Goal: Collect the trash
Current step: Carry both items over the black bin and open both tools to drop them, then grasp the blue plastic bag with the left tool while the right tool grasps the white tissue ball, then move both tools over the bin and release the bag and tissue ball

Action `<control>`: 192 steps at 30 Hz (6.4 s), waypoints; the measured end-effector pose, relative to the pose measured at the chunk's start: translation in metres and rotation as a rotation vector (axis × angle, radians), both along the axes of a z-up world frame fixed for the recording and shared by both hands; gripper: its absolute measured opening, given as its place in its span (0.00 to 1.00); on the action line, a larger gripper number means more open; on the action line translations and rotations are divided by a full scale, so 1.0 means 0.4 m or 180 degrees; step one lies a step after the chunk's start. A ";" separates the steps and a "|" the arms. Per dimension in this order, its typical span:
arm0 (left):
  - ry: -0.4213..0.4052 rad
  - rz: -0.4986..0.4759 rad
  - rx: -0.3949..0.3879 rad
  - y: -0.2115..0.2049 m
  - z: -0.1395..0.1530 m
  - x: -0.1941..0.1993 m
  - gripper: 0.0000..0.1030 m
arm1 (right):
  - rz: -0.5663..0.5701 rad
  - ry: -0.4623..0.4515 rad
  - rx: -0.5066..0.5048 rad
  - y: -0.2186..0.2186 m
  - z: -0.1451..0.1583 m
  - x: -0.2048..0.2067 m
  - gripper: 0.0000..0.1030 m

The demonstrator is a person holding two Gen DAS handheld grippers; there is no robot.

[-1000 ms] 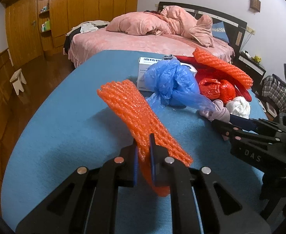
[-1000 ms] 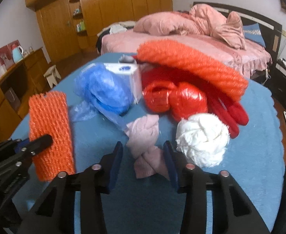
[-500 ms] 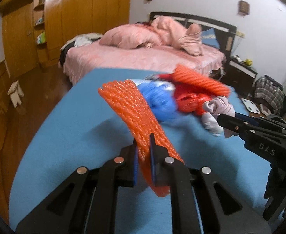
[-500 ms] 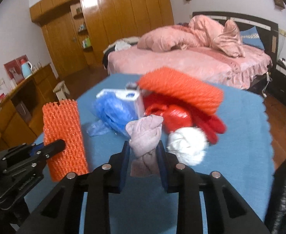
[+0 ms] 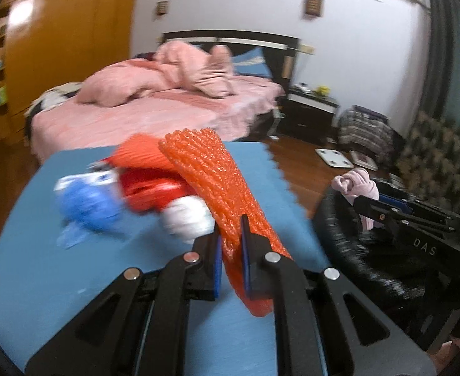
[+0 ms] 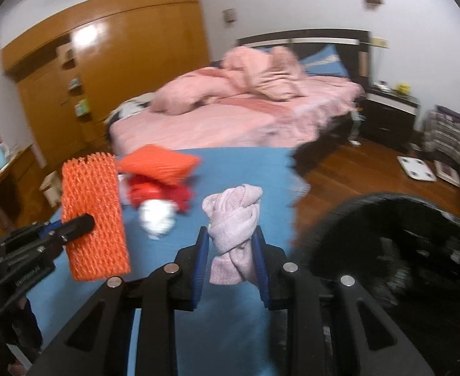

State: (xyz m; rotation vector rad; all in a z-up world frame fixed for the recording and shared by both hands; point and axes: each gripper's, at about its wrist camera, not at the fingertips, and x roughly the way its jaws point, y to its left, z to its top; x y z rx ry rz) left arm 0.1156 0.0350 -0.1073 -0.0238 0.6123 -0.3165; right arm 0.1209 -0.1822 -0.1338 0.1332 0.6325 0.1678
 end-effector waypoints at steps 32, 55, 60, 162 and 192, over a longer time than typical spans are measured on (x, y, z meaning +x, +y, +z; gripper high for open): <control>-0.0135 -0.0026 0.0161 -0.102 -0.006 0.032 0.85 | -0.0693 -0.0142 -0.0059 -0.194 -0.018 -0.042 0.94; 0.0137 0.1262 0.0398 0.361 -0.119 0.065 0.86 | 0.0265 0.0069 -0.0125 0.347 -0.120 0.220 0.92; 0.0232 0.1326 0.0297 0.393 -0.138 0.070 0.86 | 0.0357 0.0177 -0.0174 0.390 -0.148 0.252 0.87; -0.0023 -0.0547 -0.0144 -0.233 0.005 0.033 0.25 | -0.0488 0.0042 -0.0022 -0.187 -0.028 -0.001 0.28; 0.0034 -0.0820 -0.0130 -0.354 -0.028 0.040 0.86 | -0.1219 -0.0050 -0.0123 -0.406 -0.031 -0.093 0.94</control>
